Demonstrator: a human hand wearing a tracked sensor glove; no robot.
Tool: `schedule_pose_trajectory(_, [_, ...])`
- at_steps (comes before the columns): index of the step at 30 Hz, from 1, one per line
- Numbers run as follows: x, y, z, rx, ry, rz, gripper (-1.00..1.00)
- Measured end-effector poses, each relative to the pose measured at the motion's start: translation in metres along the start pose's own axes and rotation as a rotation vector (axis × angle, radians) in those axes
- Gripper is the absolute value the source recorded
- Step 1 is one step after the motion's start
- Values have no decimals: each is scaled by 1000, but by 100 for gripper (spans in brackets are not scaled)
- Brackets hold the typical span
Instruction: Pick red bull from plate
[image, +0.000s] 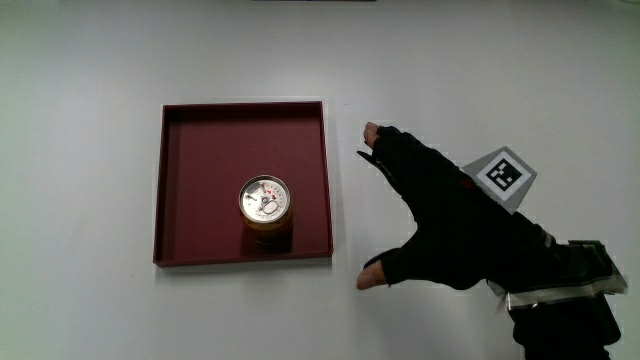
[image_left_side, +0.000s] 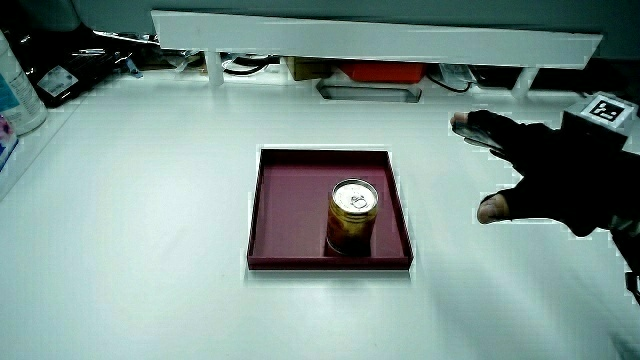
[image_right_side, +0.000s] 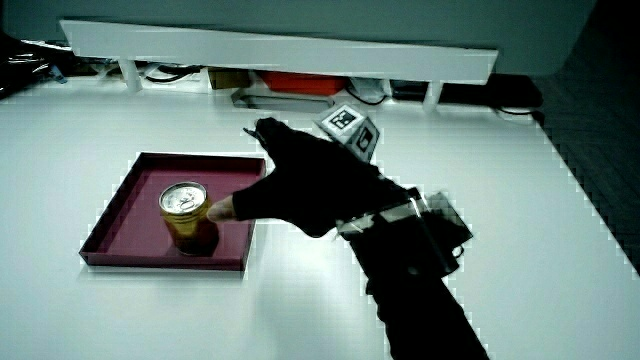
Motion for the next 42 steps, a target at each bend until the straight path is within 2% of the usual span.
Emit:
schedule_pose_trajectory(1, [0, 1, -1, -2, 17, -15, 0])
schedule_pose_trajectory(2, [2, 2, -2, -6, 10, -46, 0])
schedule_pose_trajectory(3, [2, 4, -3, -10, 43, -67, 0])
schedule_pose_trajectory(5, [6, 9, -6, -17, 39, -99, 0])
schedule_pose_trajectory(6, [7, 12, -8, -23, 72, -101, 0])
schedule_pose_trajectory(7, [8, 16, -11, -28, 92, -88, 0])
schedule_pose_trajectory(8, [11, 20, -14, -35, 86, -94, 0])
schedule_pose_trajectory(9, [11, 23, -17, -39, 116, -80, 0])
schedule_pose_trajectory(11, [15, 30, -23, -43, 109, -85, 0])
schedule_pose_trajectory(13, [18, 37, -29, -58, 151, -76, 0])
schedule_pose_trajectory(16, [24, 48, -37, -64, 138, -70, 0])
schedule_pose_trajectory(19, [26, 58, -46, -73, 171, -57, 0])
schedule_pose_trajectory(21, [29, 65, -52, -81, 162, -77, 0])
schedule_pose_trajectory(22, [32, 70, -55, -83, 173, -54, 0])
schedule_pose_trajectory(24, [34, 77, -60, -95, 189, -56, 0])
schedule_pose_trajectory(26, [37, 84, -65, -100, 172, -72, 0])
schedule_pose_trajectory(27, [40, 88, -68, -98, 173, -56, 0])
schedule_pose_trajectory(30, [43, 97, -74, -113, 175, -74, 0])
schedule_pose_trajectory(37, [47, 112, -88, -132, 188, -78, 0])
schedule_pose_trajectory(38, [49, 114, -90, -127, 175, -71, 0])
schedule_pose_trajectory(42, [52, 116, -92, -119, 183, -58, 0])
